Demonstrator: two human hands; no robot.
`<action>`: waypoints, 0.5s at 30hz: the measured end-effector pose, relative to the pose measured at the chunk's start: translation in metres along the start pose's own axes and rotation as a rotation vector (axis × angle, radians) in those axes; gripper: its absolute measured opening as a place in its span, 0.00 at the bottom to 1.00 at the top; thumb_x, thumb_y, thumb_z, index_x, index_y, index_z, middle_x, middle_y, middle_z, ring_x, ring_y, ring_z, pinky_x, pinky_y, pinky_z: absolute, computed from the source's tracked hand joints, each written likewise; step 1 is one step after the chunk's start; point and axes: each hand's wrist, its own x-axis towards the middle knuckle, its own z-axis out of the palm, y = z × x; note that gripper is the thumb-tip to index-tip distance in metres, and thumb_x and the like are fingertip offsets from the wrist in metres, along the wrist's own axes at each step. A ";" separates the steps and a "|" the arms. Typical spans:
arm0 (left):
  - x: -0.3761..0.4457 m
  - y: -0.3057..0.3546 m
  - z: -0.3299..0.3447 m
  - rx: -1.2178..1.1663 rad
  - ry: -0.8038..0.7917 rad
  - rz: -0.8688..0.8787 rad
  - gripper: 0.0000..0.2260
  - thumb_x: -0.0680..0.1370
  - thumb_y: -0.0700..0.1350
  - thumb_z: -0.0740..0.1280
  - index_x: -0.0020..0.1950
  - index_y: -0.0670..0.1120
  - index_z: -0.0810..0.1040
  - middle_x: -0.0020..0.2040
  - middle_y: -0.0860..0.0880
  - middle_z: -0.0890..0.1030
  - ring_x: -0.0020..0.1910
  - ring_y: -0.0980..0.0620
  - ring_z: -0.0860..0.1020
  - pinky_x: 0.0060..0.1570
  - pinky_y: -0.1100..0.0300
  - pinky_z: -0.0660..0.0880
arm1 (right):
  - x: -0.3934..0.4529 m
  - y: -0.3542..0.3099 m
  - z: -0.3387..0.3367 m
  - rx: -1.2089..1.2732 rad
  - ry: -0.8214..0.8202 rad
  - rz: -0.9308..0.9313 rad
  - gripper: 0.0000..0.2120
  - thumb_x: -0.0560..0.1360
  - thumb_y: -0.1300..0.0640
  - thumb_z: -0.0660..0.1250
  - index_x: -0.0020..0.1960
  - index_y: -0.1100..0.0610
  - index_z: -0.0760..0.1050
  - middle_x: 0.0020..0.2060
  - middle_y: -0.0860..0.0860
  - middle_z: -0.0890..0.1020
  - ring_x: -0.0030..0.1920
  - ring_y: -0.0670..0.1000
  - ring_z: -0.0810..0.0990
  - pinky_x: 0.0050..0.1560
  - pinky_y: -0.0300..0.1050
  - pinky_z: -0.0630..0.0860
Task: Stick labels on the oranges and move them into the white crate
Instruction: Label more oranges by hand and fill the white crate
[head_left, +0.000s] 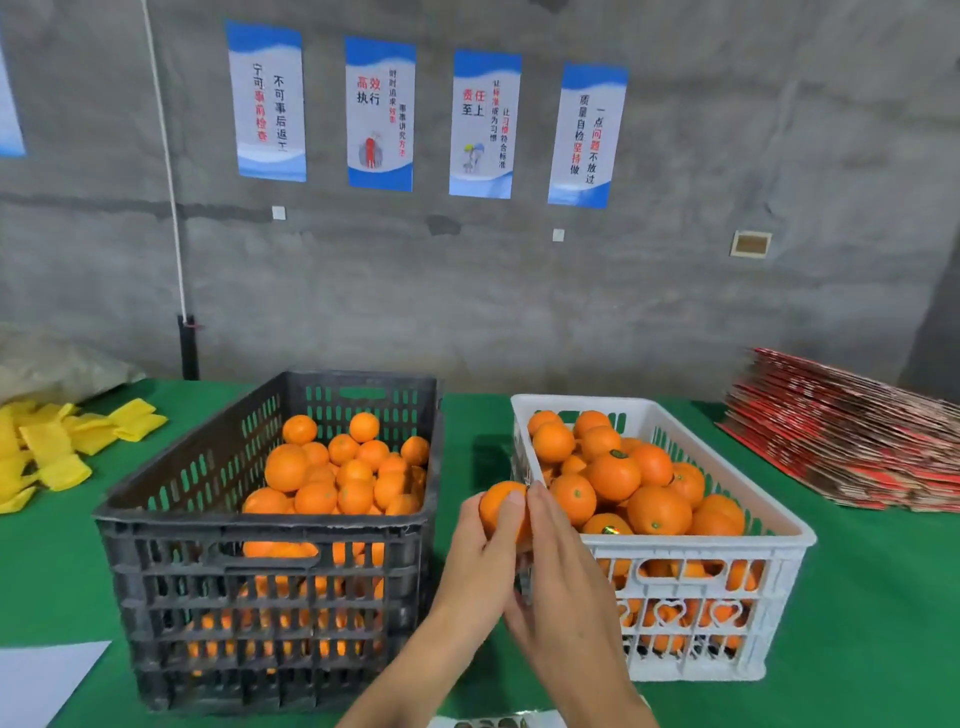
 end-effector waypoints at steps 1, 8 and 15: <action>0.013 0.012 0.010 0.063 0.010 0.039 0.10 0.81 0.61 0.63 0.58 0.59 0.73 0.52 0.59 0.79 0.45 0.73 0.78 0.38 0.76 0.73 | 0.017 0.005 -0.005 -0.011 0.005 0.051 0.42 0.65 0.58 0.82 0.74 0.66 0.70 0.71 0.60 0.76 0.67 0.58 0.80 0.57 0.51 0.83; 0.128 0.077 0.076 0.418 -0.122 0.206 0.22 0.82 0.64 0.59 0.68 0.52 0.74 0.56 0.54 0.81 0.54 0.54 0.80 0.52 0.59 0.75 | 0.142 0.085 -0.028 -0.236 0.061 0.167 0.31 0.80 0.53 0.66 0.80 0.60 0.60 0.75 0.55 0.70 0.72 0.55 0.73 0.66 0.47 0.72; 0.200 0.071 0.096 0.683 -0.163 0.271 0.20 0.84 0.55 0.61 0.75 0.52 0.67 0.71 0.49 0.73 0.68 0.49 0.74 0.68 0.50 0.72 | 0.196 0.157 -0.011 -0.333 0.038 0.126 0.24 0.81 0.51 0.69 0.74 0.60 0.73 0.73 0.56 0.74 0.74 0.56 0.72 0.75 0.49 0.68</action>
